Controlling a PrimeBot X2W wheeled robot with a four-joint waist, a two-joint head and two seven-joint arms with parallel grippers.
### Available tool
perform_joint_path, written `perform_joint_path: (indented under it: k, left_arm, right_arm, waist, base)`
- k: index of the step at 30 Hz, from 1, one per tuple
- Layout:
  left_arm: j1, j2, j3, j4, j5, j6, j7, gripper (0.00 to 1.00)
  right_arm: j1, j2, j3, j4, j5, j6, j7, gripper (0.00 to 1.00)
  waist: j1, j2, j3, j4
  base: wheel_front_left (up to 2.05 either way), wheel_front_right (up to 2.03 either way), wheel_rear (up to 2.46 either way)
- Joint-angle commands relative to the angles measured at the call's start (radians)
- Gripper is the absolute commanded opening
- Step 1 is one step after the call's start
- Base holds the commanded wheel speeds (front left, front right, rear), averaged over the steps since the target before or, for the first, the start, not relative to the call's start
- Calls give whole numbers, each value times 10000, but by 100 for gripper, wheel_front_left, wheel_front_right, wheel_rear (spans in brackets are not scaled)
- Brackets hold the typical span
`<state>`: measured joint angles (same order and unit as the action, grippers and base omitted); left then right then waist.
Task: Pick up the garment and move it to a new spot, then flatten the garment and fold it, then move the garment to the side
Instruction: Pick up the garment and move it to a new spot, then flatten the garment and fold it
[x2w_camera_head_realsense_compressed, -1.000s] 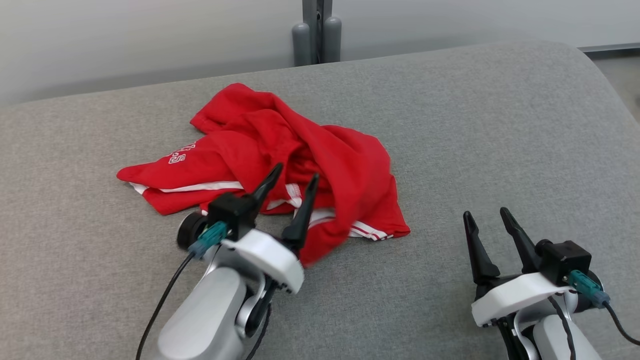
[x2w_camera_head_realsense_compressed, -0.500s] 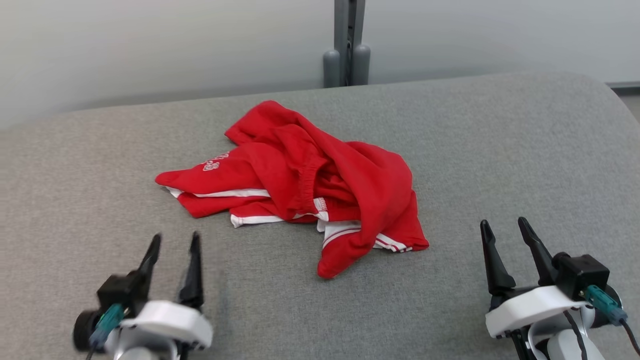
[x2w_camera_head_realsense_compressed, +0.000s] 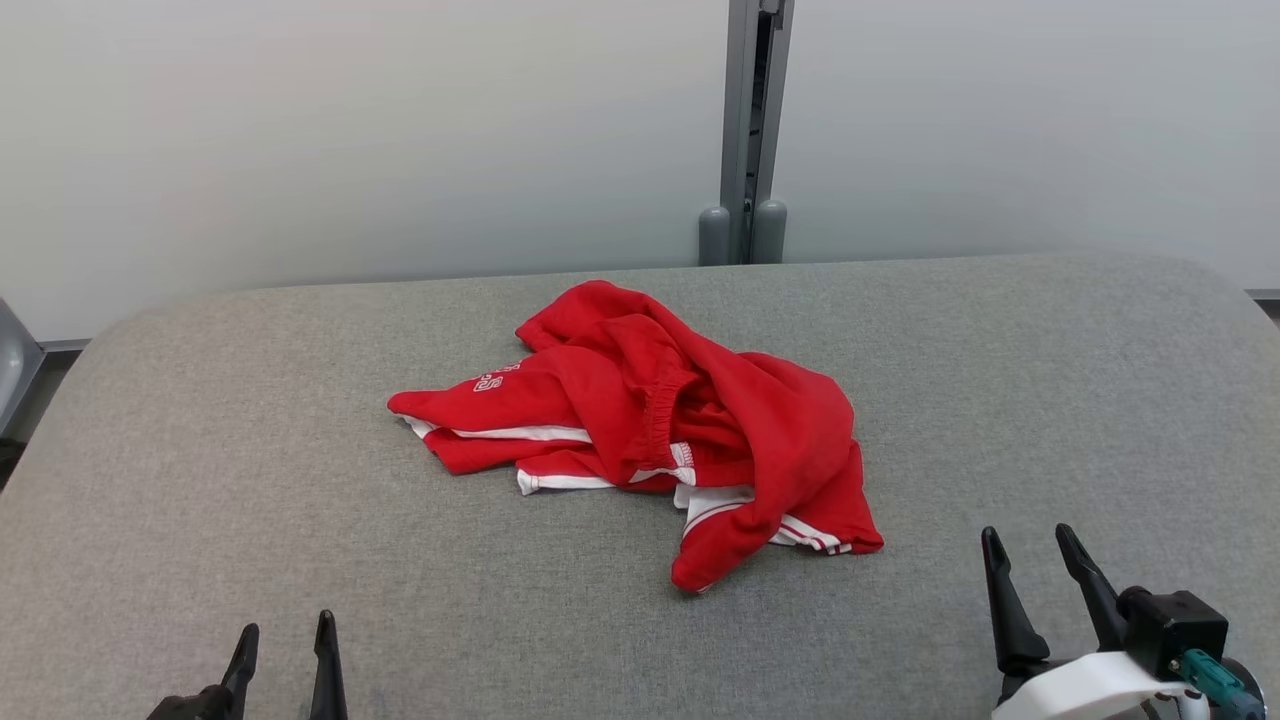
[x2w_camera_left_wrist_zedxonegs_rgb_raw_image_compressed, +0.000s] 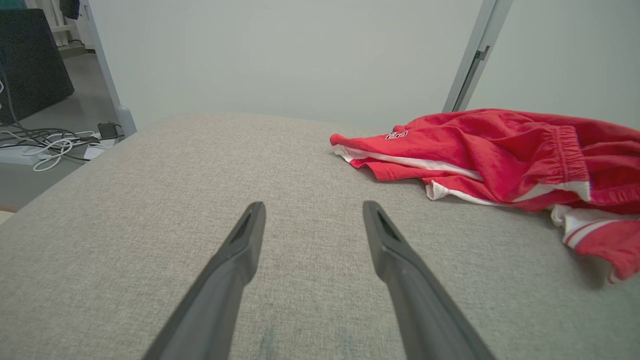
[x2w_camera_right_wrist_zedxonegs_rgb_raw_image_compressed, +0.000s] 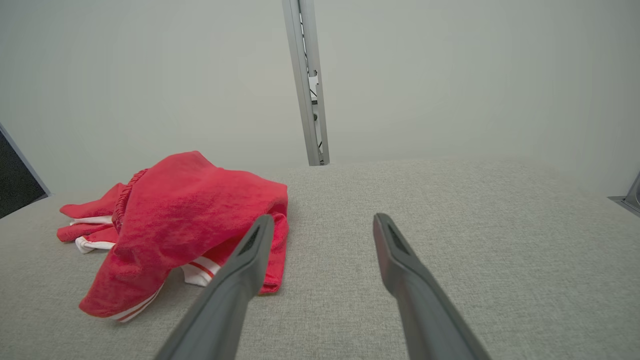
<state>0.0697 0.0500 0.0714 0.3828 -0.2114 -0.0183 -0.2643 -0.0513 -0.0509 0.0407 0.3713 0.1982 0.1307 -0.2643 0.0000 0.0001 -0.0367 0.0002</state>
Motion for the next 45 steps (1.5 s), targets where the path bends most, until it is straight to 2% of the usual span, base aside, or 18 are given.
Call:
perform_joint_path:
  k: [1, 6, 12, 20, 26, 33, 38, 43, 44, 45]
  left_arm:
    - [61, 22, 36, 11, 9, -69, -2, 100]
    - [248, 18, -44, 52, -217, -39, -2, 100]
    - [6, 21, -458, 301, -249, -215, -3, 100]
    - [-1930, 24, -1520, 1325, -348, -602, -3, 100]
    - [-4461, 24, -2246, 2716, -313, -771, -3, 100]
    - [-7119, 26, -3014, 5086, -356, -901, -2, 100]
    - [-8186, 25, -3365, 6697, -389, -955, 337, 100]
    - [-8408, 26, -3536, 8057, -597, -833, 589, 100]
    - [-8343, 26, -3554, 8232, -667, -824, 601, 71]
    - [-8257, 34, -3600, 8350, -741, -827, 646, 0]
  right_arm:
    - [106, -37, -32, 11, -53, 1, -3, 100]
    - [311, -30, -17, 33, -24, 1, -3, 100]
    - [278, -23, 90, 36, -29, 1, -4, 100]
    - [-241, -75, 372, 68, 147, 1, -3, 100]
    - [-1056, -139, 762, 16, 261, 1, -3, 100]
    - [-1632, -115, 1136, 186, 421, 1, -4, 100]
    - [-1825, -111, 1221, 292, 523, 1, -4, 100]
    - [-1874, -110, 1218, 396, 574, 1, -3, 100]
    - [-1872, -107, 1205, 419, 568, 1, -3, 100]
    - [-1857, -103, 1179, 441, 560, 1, -4, 100]
  waist:
    - [0, -1, -120, 57]
    - [0, -1, -230, 41]
    - [0, -1, -75, -58]
    - [0, -1, 1005, -264]
    - [0, -1, 2168, -604]
    - [0, -1, 2986, -1007]
    - [0, -1, 3220, -1276]
    - [0, -1, 3325, -1440]
    - [0, -1, 3310, -1439]
    - [0, -1, 3275, -1417]
  base:
    - [0, 0, 0]
    - [0, 0, 0]
    - [0, 0, 0]
    - [0, 0, 0]
    - [0, 0, 0]
    - [0, 0, 0]
    - [0, 0, 0]
    - [0, 0, 0]
    - [0, 0, 0]
    - [0, 0, 0]
